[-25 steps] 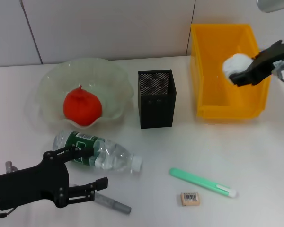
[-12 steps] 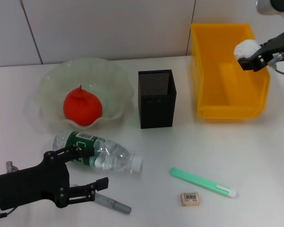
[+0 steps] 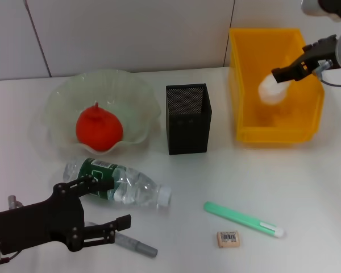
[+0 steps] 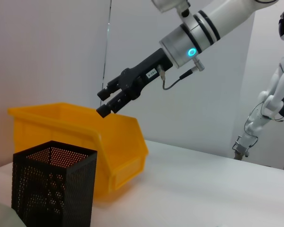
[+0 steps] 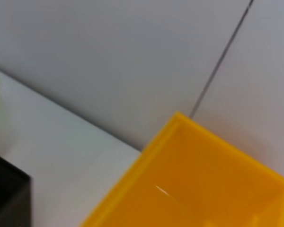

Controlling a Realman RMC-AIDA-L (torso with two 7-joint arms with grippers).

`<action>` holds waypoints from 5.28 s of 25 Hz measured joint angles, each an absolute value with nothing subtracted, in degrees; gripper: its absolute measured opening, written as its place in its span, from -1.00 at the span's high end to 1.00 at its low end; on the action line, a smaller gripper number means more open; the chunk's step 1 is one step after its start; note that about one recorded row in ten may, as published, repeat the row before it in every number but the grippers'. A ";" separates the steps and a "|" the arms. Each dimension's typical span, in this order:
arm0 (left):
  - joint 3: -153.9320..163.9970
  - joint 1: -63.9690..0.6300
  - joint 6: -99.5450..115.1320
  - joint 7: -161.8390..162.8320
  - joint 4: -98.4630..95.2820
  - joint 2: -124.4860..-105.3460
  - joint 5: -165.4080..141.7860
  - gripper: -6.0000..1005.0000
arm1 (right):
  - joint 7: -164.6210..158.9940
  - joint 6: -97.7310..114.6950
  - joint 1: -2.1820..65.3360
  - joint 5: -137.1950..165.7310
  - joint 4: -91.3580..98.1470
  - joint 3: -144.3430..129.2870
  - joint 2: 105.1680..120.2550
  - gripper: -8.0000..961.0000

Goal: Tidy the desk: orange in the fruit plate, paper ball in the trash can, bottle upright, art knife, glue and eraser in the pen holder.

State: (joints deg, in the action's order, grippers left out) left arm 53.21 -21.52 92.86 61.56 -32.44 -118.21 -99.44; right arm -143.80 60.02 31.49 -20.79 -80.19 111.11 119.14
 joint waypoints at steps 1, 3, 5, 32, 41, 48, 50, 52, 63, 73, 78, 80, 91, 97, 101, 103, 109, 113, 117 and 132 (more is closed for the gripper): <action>53.23 -21.55 92.89 61.53 -32.33 -118.21 -99.44 -0.65 | -143.56 60.15 31.07 -22.20 -80.94 111.16 119.14 -0.64; 53.28 -21.63 92.92 61.52 -32.32 -118.24 -99.45 -0.64 | -143.28 60.37 30.04 -24.48 -82.70 111.28 119.13 -0.73; 53.19 -21.52 92.98 61.23 -32.51 -118.31 -99.26 -0.64 | -142.07 60.50 27.01 -29.20 -86.44 111.04 119.14 -0.77; 55.24 -28.11 93.11 60.45 -37.49 -118.70 -97.68 -0.64 | -66.94 87.89 -1.26 -99.56 -51.50 122.70 118.96 -0.77; 72.95 -31.11 84.05 76.54 -58.12 -118.71 -106.10 -0.63 | -59.10 93.32 1.75 -91.09 -40.64 133.52 118.94 -0.77; 83.08 -33.99 81.95 89.38 -70.71 -118.91 -118.55 -0.63 | -58.66 93.01 1.80 -90.40 -38.27 133.74 119.01 -0.77; 87.44 -35.28 81.10 93.08 -73.01 -119.09 -123.26 -0.63 | -58.63 93.01 1.68 -90.40 -37.66 133.77 119.03 -0.77; 91.38 -35.97 79.41 95.42 -73.82 -119.13 -126.48 -0.63 | -58.63 93.01 1.62 -90.39 -37.60 133.78 119.03 -0.77; 105.05 -36.99 67.47 103.23 -73.81 -119.18 -136.66 -0.63 | -58.84 93.46 1.43 -90.39 -37.04 133.85 119.09 -0.77; 105.87 -39.00 66.20 104.51 -69.77 -119.18 -138.77 -0.62 | -59.21 93.59 2.17 -90.42 -36.14 133.86 119.10 -0.77; 107.41 -39.66 65.69 105.60 -69.46 -119.18 -140.40 -0.62 | -59.64 93.32 2.51 -90.43 -35.88 133.85 119.05 -0.77; 108.20 -39.97 65.51 106.09 -69.33 -119.18 -141.07 -0.62 | -59.68 93.38 2.63 -90.43 -35.87 133.85 119.04 -0.77; 109.22 -41.00 64.44 107.01 -67.76 -119.18 -141.48 -0.41 | -59.83 93.51 2.90 -90.44 -35.41 133.77 118.97 -0.77; 110.35 -41.31 63.33 107.12 -66.98 -119.18 -142.50 -0.41 | -59.92 93.43 2.95 -90.44 -35.19 133.67 118.91 -0.77; 111.13 -41.31 62.62 107.20 -66.73 -119.18 -142.90 -0.37 | -59.99 93.36 2.99 -90.44 -35.16 133.75 118.91 -0.76; 111.33 -41.31 62.22 107.21 -66.57 -119.18 -143.25 -0.35 | -60.20 93.31 3.01 -90.44 -35.16 133.77 118.91 -0.76; 112.00 -41.32 61.77 107.22 -66.44 -119.18 -143.80 -0.24 | -60.59 93.20 3.29 -90.44 -34.60 133.78 118.68 -0.76; 112.15 -42.23 62.21 107.23 -65.88 -119.18 -143.87 -0.03 | -60.64 93.12 3.59 -90.44 -34.00 133.77 118.55 -0.76; 110.23 -41.53 64.93 106.97 -68.74 -119.18 -142.00 0.13 | -61.11 93.09 3.73 -90.44 -33.84 133.77 118.48 -0.76; 87.64 -35.75 79.44 100.72 -74.72 -118.62 -128.68 0.12 | -61.38 93.52 3.70 -90.43 -33.86 133.77 118.47 -0.76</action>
